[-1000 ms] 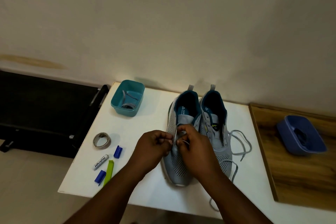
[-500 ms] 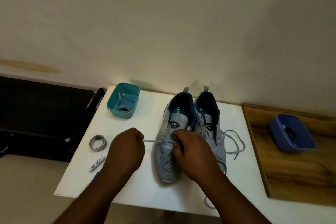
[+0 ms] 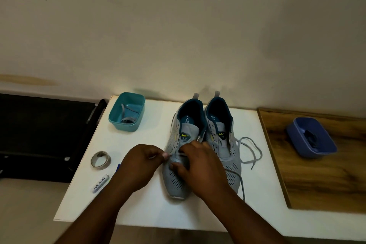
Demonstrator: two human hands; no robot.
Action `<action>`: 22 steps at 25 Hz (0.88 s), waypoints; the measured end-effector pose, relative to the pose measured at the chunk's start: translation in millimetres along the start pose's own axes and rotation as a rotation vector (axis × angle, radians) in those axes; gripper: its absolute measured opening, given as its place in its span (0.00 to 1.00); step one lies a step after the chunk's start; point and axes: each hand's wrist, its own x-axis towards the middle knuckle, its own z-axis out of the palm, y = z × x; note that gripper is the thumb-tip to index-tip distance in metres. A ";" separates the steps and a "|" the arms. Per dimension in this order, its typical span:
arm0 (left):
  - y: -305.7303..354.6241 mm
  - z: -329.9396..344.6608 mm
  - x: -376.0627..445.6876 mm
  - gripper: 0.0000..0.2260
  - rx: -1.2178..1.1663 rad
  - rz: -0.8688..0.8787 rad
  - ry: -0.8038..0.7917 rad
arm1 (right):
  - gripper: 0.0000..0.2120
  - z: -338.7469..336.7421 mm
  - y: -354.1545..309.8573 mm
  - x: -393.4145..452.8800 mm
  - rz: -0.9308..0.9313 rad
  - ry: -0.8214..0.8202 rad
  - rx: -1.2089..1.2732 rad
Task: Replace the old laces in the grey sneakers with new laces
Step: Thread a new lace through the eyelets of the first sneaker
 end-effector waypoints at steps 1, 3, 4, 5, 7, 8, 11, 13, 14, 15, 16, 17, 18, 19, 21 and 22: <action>1.5 -5.0 -0.8 0.08 0.018 -0.071 0.064 | 0.17 -0.1 -0.5 -0.3 0.005 0.004 -0.009; 1.9 -20.6 -4.3 0.10 0.146 -0.183 0.390 | 0.17 0.9 -0.3 -1.6 0.021 0.012 -0.015; 2.8 -28.6 -6.6 0.09 0.049 -0.186 0.606 | 0.17 0.9 0.8 -2.5 0.029 0.020 -0.014; 8.8 -35.4 -9.0 0.08 -0.216 -0.139 0.794 | 0.17 0.9 1.9 -3.1 0.035 0.026 -0.012; 26.5 -36.5 -10.3 0.06 -1.013 -0.083 0.830 | 0.17 0.7 2.0 -2.9 0.034 0.027 -0.007; 31.8 -26.9 -8.4 0.05 -1.189 -0.097 0.684 | 0.17 0.8 1.7 -2.6 0.032 0.028 -0.006; 22.7 12.7 -0.5 0.02 -0.428 -0.019 0.246 | 0.18 0.5 0.1 -2.6 0.026 0.028 -0.002; 7.3 25.8 3.0 0.09 0.172 0.088 0.130 | 0.16 0.8 -0.5 -1.7 0.021 0.033 -0.009; 4.2 27.2 2.2 0.09 0.240 0.097 0.097 | 0.16 1.0 -0.8 -0.7 0.016 0.034 -0.010; 4.9 27.0 2.6 0.07 0.227 0.082 0.083 | 0.16 1.5 -0.9 0.1 0.016 0.032 -0.011; 7.9 25.8 4.1 0.06 0.220 0.042 0.059 | 0.17 1.9 -0.4 0.7 0.020 0.030 -0.013; 11.5 23.2 3.8 0.07 0.255 0.042 0.051 | 0.18 2.0 0.3 0.7 0.023 0.031 -0.019; 15.2 16.4 2.1 0.08 0.302 0.031 0.063 | 0.19 2.3 1.0 0.6 0.026 0.033 -0.024; 17.3 6.5 0.8 0.08 0.338 0.020 0.119 | 0.19 1.4 1.6 0.3 0.032 0.033 -0.023; 16.1 -23.2 -3.5 0.06 0.406 -0.060 0.416 | 0.20 -1.3 3.0 -0.9 0.039 0.018 -0.014; 13.0 -39.4 -6.3 0.07 0.396 -0.081 0.586 | 0.21 -2.6 3.1 -1.3 0.044 0.010 -0.008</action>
